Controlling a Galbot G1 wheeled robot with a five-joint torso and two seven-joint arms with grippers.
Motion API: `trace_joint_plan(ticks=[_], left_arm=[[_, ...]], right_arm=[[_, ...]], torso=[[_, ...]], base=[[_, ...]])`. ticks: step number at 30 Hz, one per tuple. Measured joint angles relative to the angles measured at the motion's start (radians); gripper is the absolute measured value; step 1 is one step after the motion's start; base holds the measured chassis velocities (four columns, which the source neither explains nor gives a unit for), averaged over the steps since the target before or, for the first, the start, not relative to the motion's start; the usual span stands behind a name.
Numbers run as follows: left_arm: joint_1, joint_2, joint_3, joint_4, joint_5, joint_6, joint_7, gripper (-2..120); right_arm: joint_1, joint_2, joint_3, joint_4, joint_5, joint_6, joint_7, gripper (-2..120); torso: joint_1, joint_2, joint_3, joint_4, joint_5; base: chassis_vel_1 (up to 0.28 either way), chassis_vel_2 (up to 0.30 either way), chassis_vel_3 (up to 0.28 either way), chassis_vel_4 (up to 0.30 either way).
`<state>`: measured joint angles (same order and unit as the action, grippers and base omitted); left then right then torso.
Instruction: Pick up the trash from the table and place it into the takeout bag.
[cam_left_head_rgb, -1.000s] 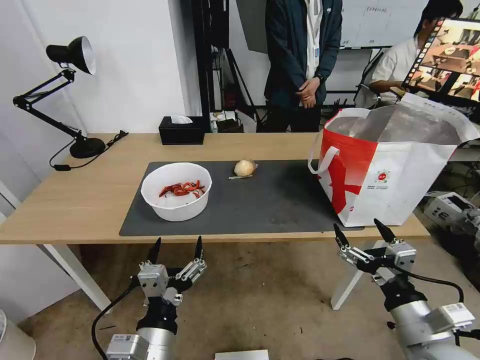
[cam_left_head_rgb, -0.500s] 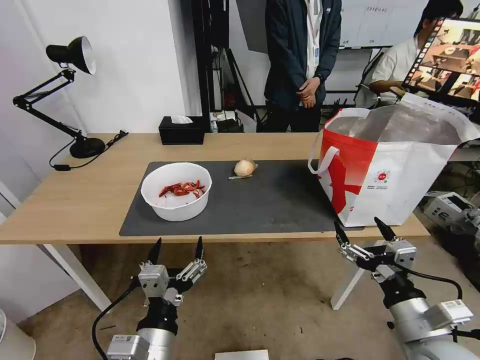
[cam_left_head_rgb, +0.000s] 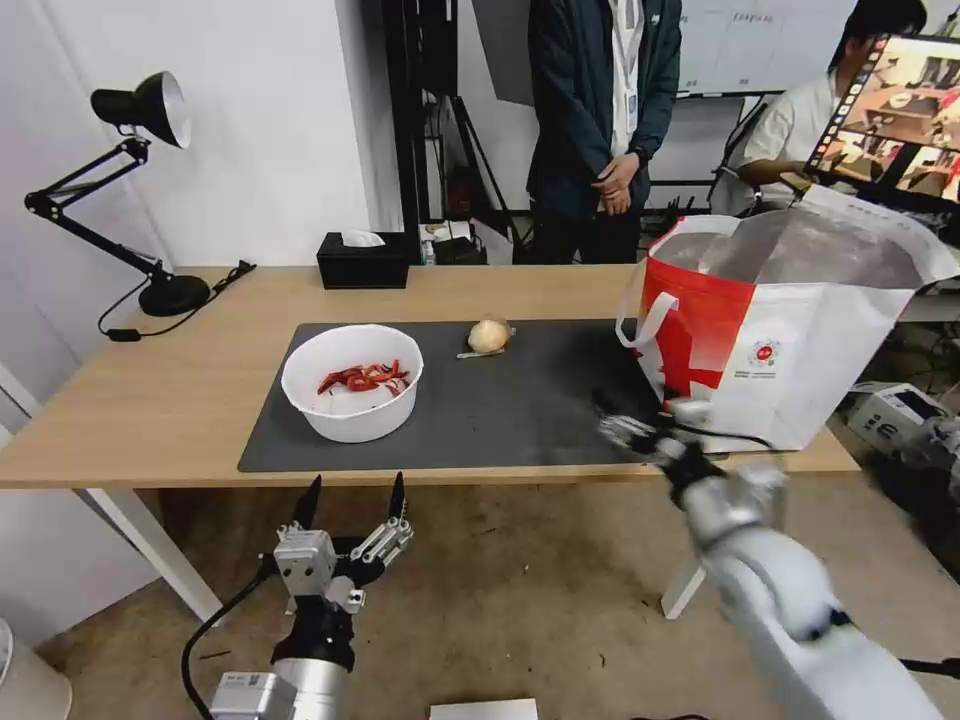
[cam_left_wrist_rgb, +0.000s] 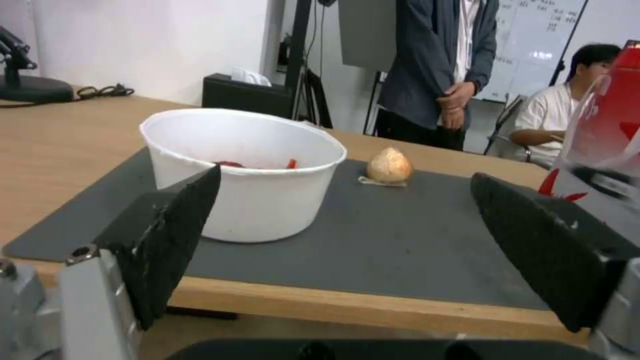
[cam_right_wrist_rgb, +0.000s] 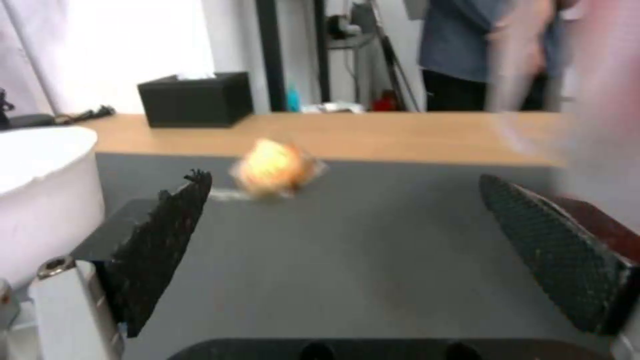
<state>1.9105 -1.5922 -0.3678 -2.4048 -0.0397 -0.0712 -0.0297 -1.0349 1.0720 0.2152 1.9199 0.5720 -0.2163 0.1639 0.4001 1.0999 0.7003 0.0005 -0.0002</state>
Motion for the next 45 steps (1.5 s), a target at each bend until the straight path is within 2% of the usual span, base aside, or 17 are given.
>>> trace_joint_plan(ticks=[1, 4, 5, 8, 9, 11, 12, 15, 16, 19, 20, 22, 31, 35, 38, 39, 45], left_arm=[[0.000, 0.000, 0.000, 0.000, 0.000, 0.000, 0.000, 100], [0.002, 0.000, -0.006, -0.002, -0.005, 0.000, 0.000, 100], [0.002, 0.000, -0.006, -0.002, -0.005, 0.000, 0.000, 100], [0.001, 0.000, -0.010, -0.003, -0.009, 0.000, -0.001, 100], [0.001, 0.000, -0.010, -0.003, -0.009, 0.000, -0.001, 100], [-0.001, 0.000, -0.013, -0.002, -0.013, 0.000, -0.001, 100], [-0.001, 0.000, -0.013, -0.002, -0.013, 0.000, -0.001, 100], [-0.005, 0.000, -0.015, 0.003, -0.019, 0.000, -0.002, 100], [-0.005, 0.000, -0.015, 0.003, -0.019, 0.000, -0.002, 100], [-0.007, 0.000, -0.021, 0.004, -0.024, 0.000, -0.002, 100], [-0.007, 0.000, -0.021, 0.004, -0.024, 0.000, -0.002, 100], [-0.008, 0.000, -0.025, 0.005, -0.027, 0.000, -0.002, 100], [-0.010, 0.000, -0.026, 0.009, -0.029, 0.000, -0.002, 100], [-0.012, 0.000, -0.025, 0.009, -0.029, 0.000, -0.002, 100], [-0.012, 0.000, -0.029, 0.006, -0.033, 0.000, -0.003, 100], [-0.012, 0.000, -0.029, 0.006, -0.033, 0.000, -0.003, 100], [-0.013, 0.000, -0.030, 0.002, -0.038, 0.000, -0.004, 100]], right_arm=[[0.000, 0.000, 0.000, 0.000, 0.000, 0.000, 0.000, 100], [0.187, 0.044, -0.130, -0.148, 0.013, -0.011, 0.035, 100], [0.187, 0.044, -0.130, -0.148, 0.013, -0.011, 0.035, 100], [0.341, 0.103, -0.212, -0.313, 0.010, -0.015, 0.040, 100], [0.341, 0.103, -0.212, -0.313, 0.010, -0.015, 0.040, 100], [0.456, 0.161, -0.249, -0.448, -0.005, -0.016, 0.035, 100], [0.456, 0.161, -0.249, -0.448, -0.005, -0.016, 0.035, 100], [0.580, 0.252, -0.271, -0.640, -0.033, -0.016, 0.004, 100], [0.580, 0.252, -0.271, -0.640, -0.033, -0.016, 0.004, 100], [0.653, 0.336, -0.273, -0.796, -0.066, -0.016, -0.026, 100], [0.653, 0.336, -0.273, -0.796, -0.066, -0.016, -0.026, 100], [0.682, 0.376, -0.270, -0.872, -0.080, -0.018, -0.042, 100], [0.723, 0.422, -0.260, -0.983, -0.089, -0.066, -0.050, 97], [0.728, 0.430, -0.258, -1.008, -0.089, -0.074, -0.054, 84], [0.729, 0.436, -0.257, -1.019, -0.088, -0.075, -0.059, 69], [0.729, 0.436, -0.257, -1.019, -0.088, -0.075, -0.059, 69], [0.730, 0.437, -0.256, -1.025, -0.087, -0.075, -0.058, 46]], torso=[[0.000, 0.000, 0.000, 0.0000, 0.0000], [0.000, 0.000, 0.000, -0.0002, -0.0002], [0.000, 0.000, 0.000, -0.0002, -0.0002], [0.000, 0.000, 0.000, -0.0004, -0.0002], [0.000, 0.000, 0.000, -0.0004, -0.0002], [0.000, 0.000, 0.000, -0.0005, 0.0001], [0.000, 0.000, 0.000, -0.0005, 0.0001], [0.000, 0.000, 0.000, -0.0003, -0.0002], [0.000, 0.000, 0.000, -0.0003, -0.0002], [0.000, 0.000, 0.000, -0.0004, 0.0000], [0.000, 0.000, 0.000, -0.0004, 0.0000], [0.000, 0.000, 0.000, -0.0002, 0.0000], [0.000, 0.000, 0.000, -0.0005, 0.0001], [0.000, 0.000, 0.000, -0.0005, 0.0001], [0.000, 0.000, 0.000, -0.0006, 0.0002], [0.000, 0.000, 0.000, -0.0006, 0.0002], [0.000, 0.000, 0.000, -0.0005, 0.0002]], base=[[0.000, 0.000, 0.000, 0.000], [0.000, 0.000, 0.000, 0.000], [0.000, 0.000, 0.000, 0.000], [0.000, 0.000, 0.000, 0.000], [0.000, 0.000, 0.000, 0.000], [0.000, 0.000, 0.000, 0.000], [0.000, 0.000, 0.000, 0.000], [0.000, 0.000, 0.000, 0.000], [0.000, 0.000, 0.000, 0.000], [0.000, 0.000, 0.000, 0.000], [0.000, 0.000, 0.000, 0.000], [0.000, 0.000, 0.000, 0.000], [0.000, 0.000, 0.000, 0.000], [0.000, 0.000, 0.000, 0.000], [0.000, 0.000, 0.000, 0.000], [0.000, 0.000, 0.000, 0.000], [0.000, 0.000, 0.000, 0.000]])
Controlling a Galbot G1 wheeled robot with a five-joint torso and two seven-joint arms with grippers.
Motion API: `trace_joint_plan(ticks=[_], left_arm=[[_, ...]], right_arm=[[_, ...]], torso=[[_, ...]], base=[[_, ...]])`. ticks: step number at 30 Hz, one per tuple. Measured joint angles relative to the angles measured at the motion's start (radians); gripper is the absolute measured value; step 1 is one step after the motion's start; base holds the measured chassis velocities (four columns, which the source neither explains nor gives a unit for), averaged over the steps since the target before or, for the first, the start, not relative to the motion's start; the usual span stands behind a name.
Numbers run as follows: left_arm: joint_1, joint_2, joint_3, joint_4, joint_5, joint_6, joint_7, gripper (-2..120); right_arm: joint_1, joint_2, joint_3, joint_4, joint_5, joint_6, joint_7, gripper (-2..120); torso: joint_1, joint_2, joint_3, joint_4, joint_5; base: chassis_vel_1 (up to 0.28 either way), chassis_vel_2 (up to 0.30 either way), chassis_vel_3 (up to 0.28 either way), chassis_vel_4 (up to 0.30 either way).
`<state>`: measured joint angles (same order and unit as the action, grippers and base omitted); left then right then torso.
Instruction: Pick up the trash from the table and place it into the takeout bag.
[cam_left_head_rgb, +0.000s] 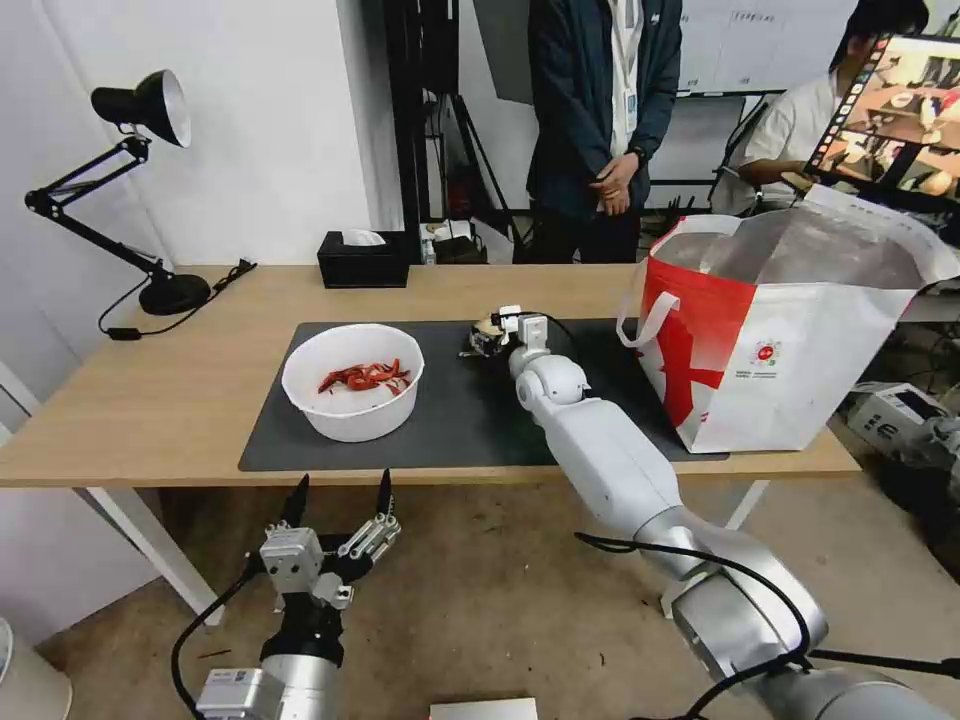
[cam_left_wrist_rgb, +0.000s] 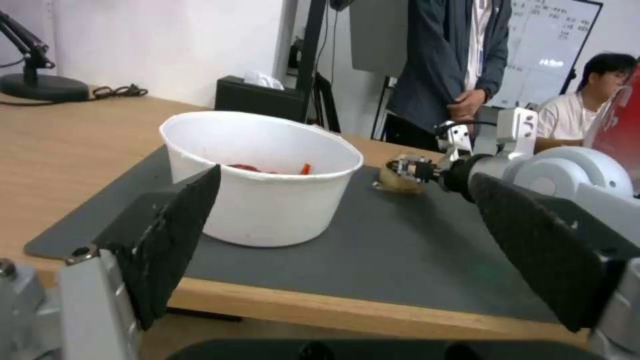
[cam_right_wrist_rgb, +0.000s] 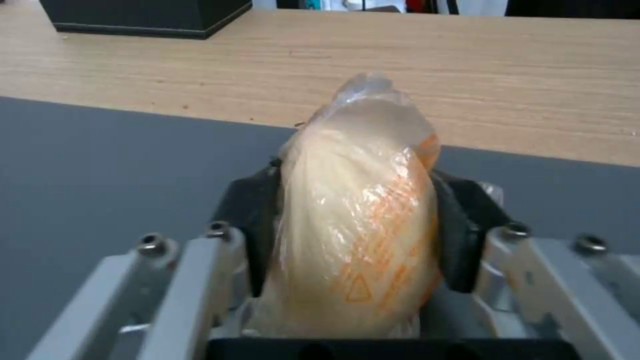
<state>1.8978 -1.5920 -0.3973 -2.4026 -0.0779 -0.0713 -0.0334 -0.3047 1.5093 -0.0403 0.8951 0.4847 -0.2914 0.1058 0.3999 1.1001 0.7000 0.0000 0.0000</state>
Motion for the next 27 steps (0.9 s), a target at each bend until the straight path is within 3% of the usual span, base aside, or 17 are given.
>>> trace_joint_plan(ticks=[6, 13, 18, 27], left_arm=[[0.000, 0.000, -0.001, -0.003, -0.001, 0.000, 0.000, 100], [-0.002, 0.000, -0.006, -0.007, -0.006, 0.000, -0.001, 100], [-0.005, 0.000, -0.002, -0.006, -0.007, 0.001, -0.001, 100], [-0.008, 0.004, -0.002, -0.006, -0.008, 0.002, -0.002, 100]], right_arm=[[-0.004, -0.006, -0.003, 0.028, 0.001, 0.000, 0.014, 43], [-0.039, -0.064, -0.011, 0.233, 0.015, -0.010, 0.068, 43], [-0.042, -0.102, -0.025, 0.315, 0.047, -0.024, 0.097, 42], [-0.051, -0.191, -0.033, 0.523, 0.114, -0.050, 0.181, 18]], torso=[[0.000, 0.000, 0.000, 0.0001, 0.0001], [0.000, 0.000, 0.000, 0.0001, 0.0001], [0.000, 0.000, 0.000, -0.0001, 0.0001], [0.000, 0.000, 0.000, -0.0001, 0.0001]], base=[[0.000, 0.000, 0.000, 0.000], [0.000, 0.000, 0.000, 0.000], [0.000, 0.000, 0.000, 0.000], [0.000, 0.000, 0.000, 0.000]])
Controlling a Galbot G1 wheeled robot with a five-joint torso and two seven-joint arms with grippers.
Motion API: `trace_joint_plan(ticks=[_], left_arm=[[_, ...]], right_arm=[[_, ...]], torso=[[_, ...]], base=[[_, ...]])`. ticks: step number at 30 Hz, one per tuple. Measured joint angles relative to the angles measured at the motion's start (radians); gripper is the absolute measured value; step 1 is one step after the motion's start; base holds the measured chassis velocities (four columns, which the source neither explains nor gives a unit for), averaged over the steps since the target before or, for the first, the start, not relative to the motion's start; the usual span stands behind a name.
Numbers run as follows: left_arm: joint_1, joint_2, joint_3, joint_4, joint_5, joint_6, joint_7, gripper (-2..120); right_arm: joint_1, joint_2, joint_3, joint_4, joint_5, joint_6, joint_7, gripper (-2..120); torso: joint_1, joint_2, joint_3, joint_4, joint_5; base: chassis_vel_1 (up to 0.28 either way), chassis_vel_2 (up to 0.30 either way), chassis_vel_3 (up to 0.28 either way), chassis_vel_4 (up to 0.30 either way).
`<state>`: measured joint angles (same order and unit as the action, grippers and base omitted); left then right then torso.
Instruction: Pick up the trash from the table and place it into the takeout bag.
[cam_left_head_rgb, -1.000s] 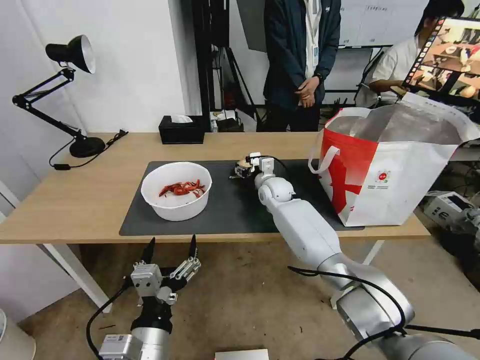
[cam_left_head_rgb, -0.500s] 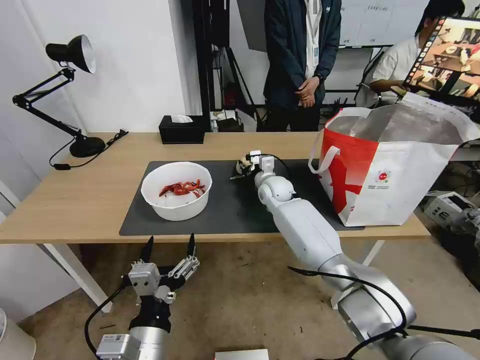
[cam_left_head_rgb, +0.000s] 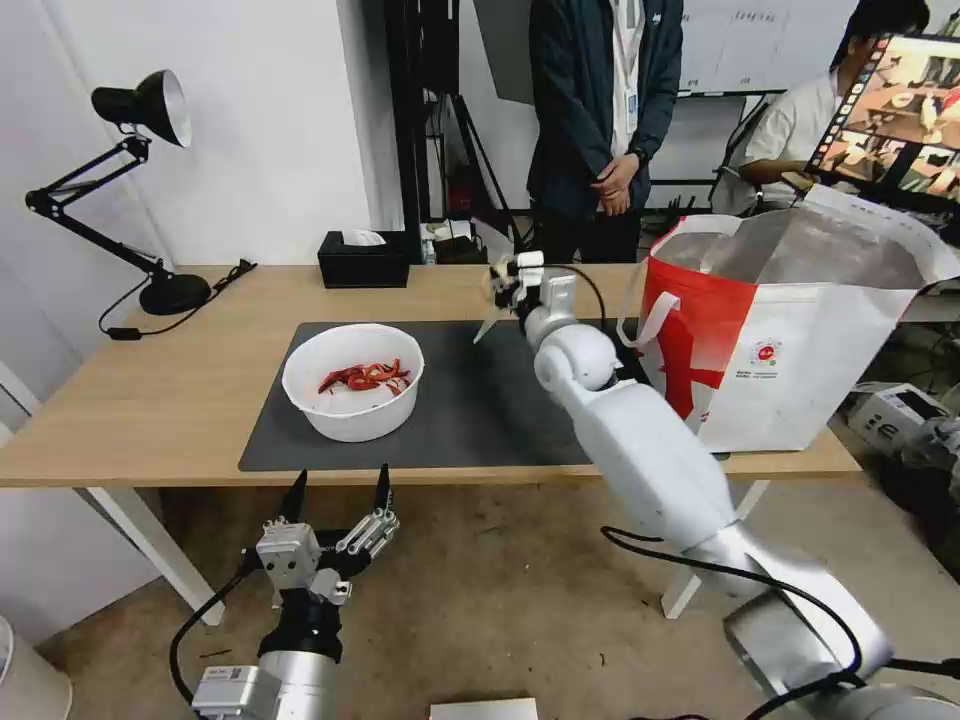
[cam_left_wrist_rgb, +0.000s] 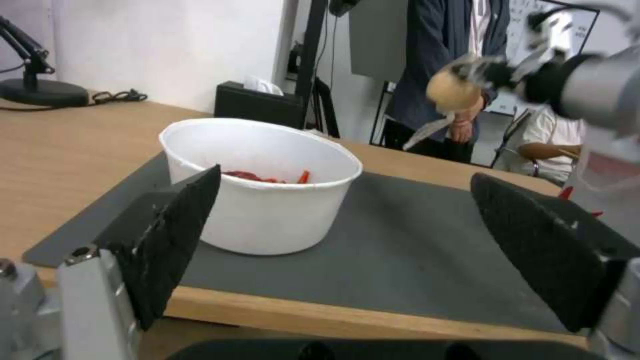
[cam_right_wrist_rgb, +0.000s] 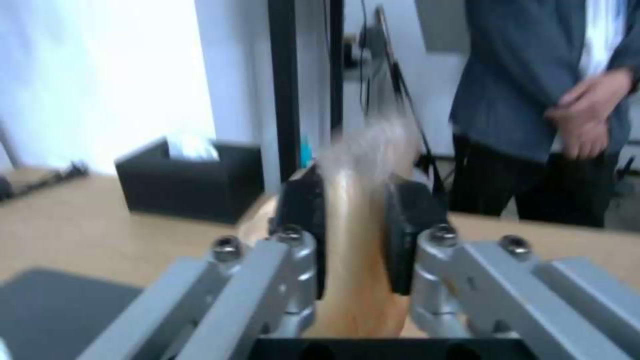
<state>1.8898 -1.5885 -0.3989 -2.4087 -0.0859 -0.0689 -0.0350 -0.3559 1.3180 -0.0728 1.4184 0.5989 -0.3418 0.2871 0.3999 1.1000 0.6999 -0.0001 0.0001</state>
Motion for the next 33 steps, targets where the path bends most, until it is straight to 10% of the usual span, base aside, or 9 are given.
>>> trace_joint_plan(ticks=[21, 33], left_arm=[[-0.010, -0.002, 0.009, 0.004, -0.001, 0.004, 0.001, 100], [-0.019, 0.002, 0.016, 0.007, -0.001, 0.006, 0.002, 100]], right_arm=[[0.024, -0.202, 0.125, 0.362, 0.109, -0.034, 0.155, 0], [-0.067, -0.488, 0.284, 0.525, 0.252, -0.064, 0.198, 0]], torso=[[0.000, 0.000, 0.000, 0.0002, 0.0002], [0.000, 0.000, 0.000, -0.0001, 0.0002]], base=[[0.000, 0.000, 0.000, 0.000], [0.000, 0.000, 0.000, 0.000]])
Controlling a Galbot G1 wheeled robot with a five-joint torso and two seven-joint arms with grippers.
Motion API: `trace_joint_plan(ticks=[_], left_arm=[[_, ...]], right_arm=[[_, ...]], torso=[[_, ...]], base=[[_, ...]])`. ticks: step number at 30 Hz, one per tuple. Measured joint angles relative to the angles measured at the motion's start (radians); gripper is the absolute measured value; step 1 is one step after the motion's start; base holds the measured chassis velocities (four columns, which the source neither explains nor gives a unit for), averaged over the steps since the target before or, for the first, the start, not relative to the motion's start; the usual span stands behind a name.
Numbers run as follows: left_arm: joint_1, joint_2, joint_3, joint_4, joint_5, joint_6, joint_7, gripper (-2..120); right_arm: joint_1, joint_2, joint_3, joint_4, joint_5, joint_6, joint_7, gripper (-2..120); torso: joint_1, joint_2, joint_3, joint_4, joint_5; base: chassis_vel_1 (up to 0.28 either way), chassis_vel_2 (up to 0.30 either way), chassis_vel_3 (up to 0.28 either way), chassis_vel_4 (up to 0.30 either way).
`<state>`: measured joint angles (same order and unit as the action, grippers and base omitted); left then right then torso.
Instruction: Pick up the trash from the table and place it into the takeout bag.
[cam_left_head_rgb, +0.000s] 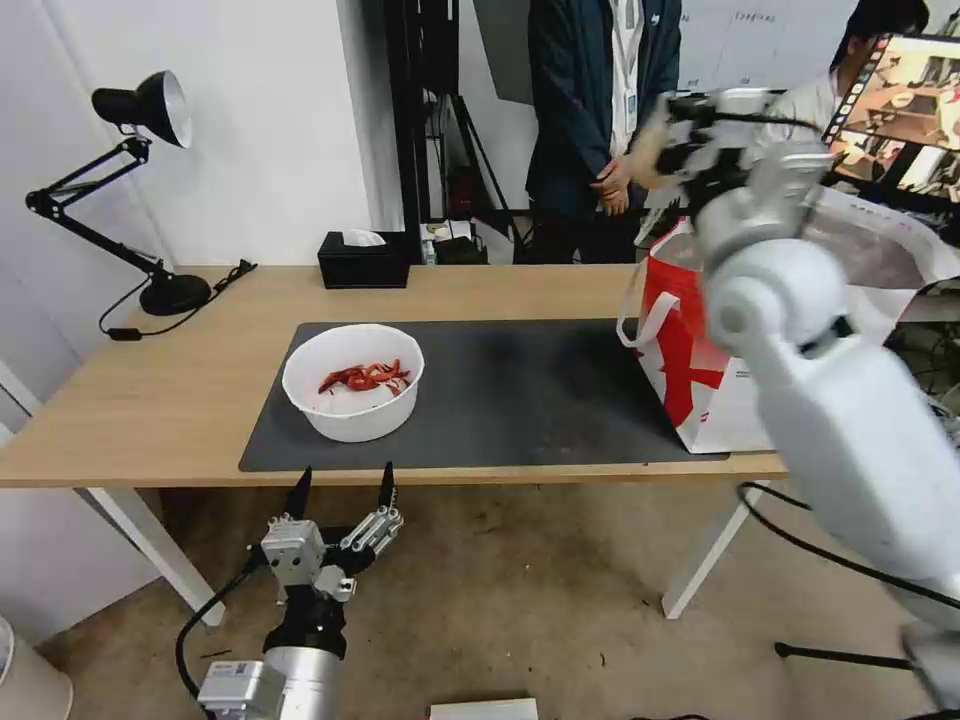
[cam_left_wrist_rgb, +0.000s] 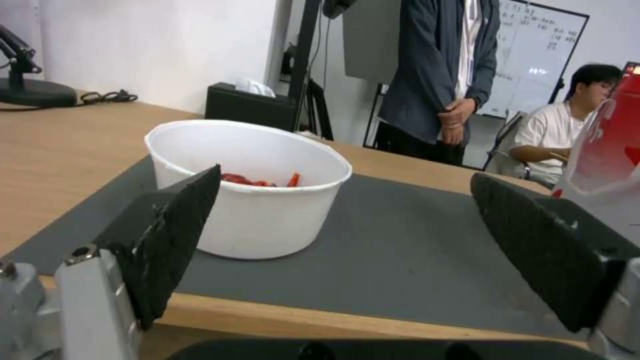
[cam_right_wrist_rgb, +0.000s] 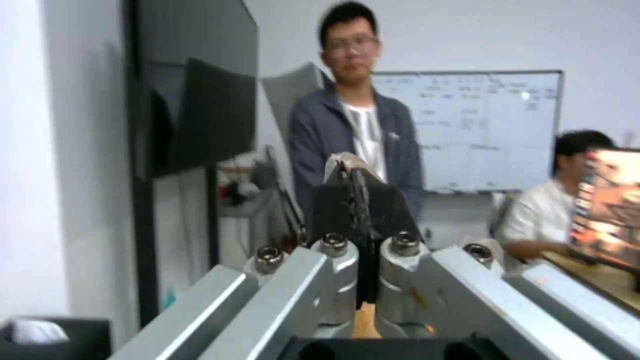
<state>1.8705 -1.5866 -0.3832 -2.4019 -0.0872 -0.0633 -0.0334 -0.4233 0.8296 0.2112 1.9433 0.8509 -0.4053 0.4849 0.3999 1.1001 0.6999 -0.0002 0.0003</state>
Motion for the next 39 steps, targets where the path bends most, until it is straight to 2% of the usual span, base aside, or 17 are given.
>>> trace_joint_plan(ticks=[3, 5, 9, 12, 15, 20, 21, 22, 25, 26, 27, 30, 31, 34, 35, 38, 39], left_arm=[[-0.001, 0.002, 0.003, 0.001, 0.000, 0.000, 0.000, 100], [-0.002, 0.003, 0.010, 0.003, 0.003, 0.001, 0.001, 100], [-0.002, 0.003, 0.016, 0.005, 0.007, 0.001, 0.001, 100], [0.001, 0.004, 0.021, 0.005, 0.012, 0.001, 0.002, 100], [0.003, 0.005, 0.021, 0.005, 0.013, 0.001, 0.002, 100], [0.003, 0.005, 0.021, 0.005, 0.013, 0.001, 0.002, 100], [0.004, 0.005, 0.019, 0.003, 0.013, 0.001, 0.002, 100], [0.005, 0.006, 0.019, 0.002, 0.014, 0.001, 0.002, 100], [0.006, 0.006, 0.019, 0.001, 0.014, 0.001, 0.003, 100], [0.007, 0.005, 0.019, 0.001, 0.015, 0.001, 0.003, 100], [0.007, 0.005, 0.019, 0.001, 0.015, 0.001, 0.003, 100], [0.009, 0.005, 0.018, 0.000, 0.018, 0.000, 0.003, 100], [0.009, 0.005, 0.018, 0.000, 0.018, 0.000, 0.003, 100], [0.009, 0.005, 0.018, 0.000, 0.020, 0.000, 0.003, 100], [0.009, 0.005, 0.018, 0.000, 0.020, 0.000, 0.003, 100], [0.009, 0.004, 0.021, 0.003, 0.022, 0.000, 0.003, 100], [0.009, 0.004, 0.021, 0.003, 0.022, 0.000, 0.003, 100]], right_arm=[[-0.055, -0.054, 0.052, 0.021, 0.054, -0.015, -0.001, 0], [-0.132, -0.093, 0.128, 0.042, 0.142, -0.042, 0.001, 0], [-0.195, -0.110, 0.199, 0.055, 0.234, -0.081, 0.028, 0], [-0.241, -0.114, 0.271, 0.065, 0.375, -0.138, 0.110, 0], [-0.250, -0.115, 0.290, 0.072, 0.442, -0.159, 0.155, 2], [-0.250, -0.116, 0.291, 0.073, 0.449, -0.160, 0.160, 3], [-0.248, -0.117, 0.297, 0.080, 0.518, -0.173, 0.212, 25], [-0.237, -0.117, 0.299, 0.081, 0.583, -0.185, 0.265, 30], [-0.226, -0.116, 0.299, 0.081, 0.620, -0.191, 0.301, 33], [-0.206, -0.113, 0.298, 0.076, 0.670, -0.200, 0.361, 44], [-0.206, -0.113, 0.298, 0.076, 0.670, -0.200, 0.361, 44], [-0.174, -0.109, 0.290, 0.056, 0.716, -0.211, 0.442, 58], [-0.174, -0.109, 0.290, 0.056, 0.716, -0.211, 0.442, 58], [-0.160, -0.107, 0.289, 0.048, 0.744, -0.215, 0.473, 73], [-0.160, -0.107, 0.289, 0.048, 0.744, -0.215, 0.473, 73], [-0.182, -0.107, 0.288, 0.077, 0.672, -0.202, 0.392, 89], [-0.182, -0.107, 0.288, 0.077, 0.672, -0.202, 0.392, 89]], torso=[[0.000, 0.000, 0.000, -0.0001, 0.0000], [0.000, 0.000, 0.000, 0.0001, 0.0000], [0.000, 0.000, 0.000, 0.0001, 0.0001], [0.000, 0.000, 0.000, 0.0001, 0.0000], [0.000, 0.000, 0.000, 0.0002, -0.0001], [0.000, 0.000, 0.000, 0.0002, -0.0001], [0.000, 0.000, 0.000, 0.0002, -0.0002], [0.000, 0.000, 0.000, 0.0003, -0.0002], [0.000, 0.000, 0.000, 0.0003, -0.0002], [0.000, 0.000, 0.000, 0.0004, -0.0003], [0.000, 0.000, 0.000, 0.0004, -0.0003], [0.000, 0.000, 0.000, 0.0004, -0.0003], [0.000, 0.000, 0.000, 0.0004, -0.0003], [0.000, 0.000, 0.000, 0.0003, -0.0003], [0.000, 0.000, 0.000, 0.0003, -0.0003], [0.000, 0.000, 0.000, 0.0003, -0.0003], [0.000, 0.000, 0.000, 0.0003, -0.0003]], base=[[0.000, 0.000, 0.000, 0.000], [0.000, 0.000, 0.000, 0.000], [0.000, 0.000, 0.000, 0.000], [0.000, 0.000, 0.000, 0.000], [0.000, 0.000, 0.000, 0.000], [0.000, 0.000, 0.000, 0.000], [0.000, 0.000, 0.000, 0.000], [0.000, 0.000, 0.000, 0.000], [0.000, 0.000, 0.000, 0.000], [0.000, 0.000, 0.000, 0.000], [0.000, 0.000, 0.000, 0.000], [0.000, 0.000, 0.000, 0.000], [0.000, 0.000, 0.000, 0.000], [0.000, 0.000, 0.000, 0.000], [0.000, 0.000, 0.000, 0.000], [0.000, 0.000, 0.000, 0.000], [0.000, 0.000, 0.000, 0.000]])
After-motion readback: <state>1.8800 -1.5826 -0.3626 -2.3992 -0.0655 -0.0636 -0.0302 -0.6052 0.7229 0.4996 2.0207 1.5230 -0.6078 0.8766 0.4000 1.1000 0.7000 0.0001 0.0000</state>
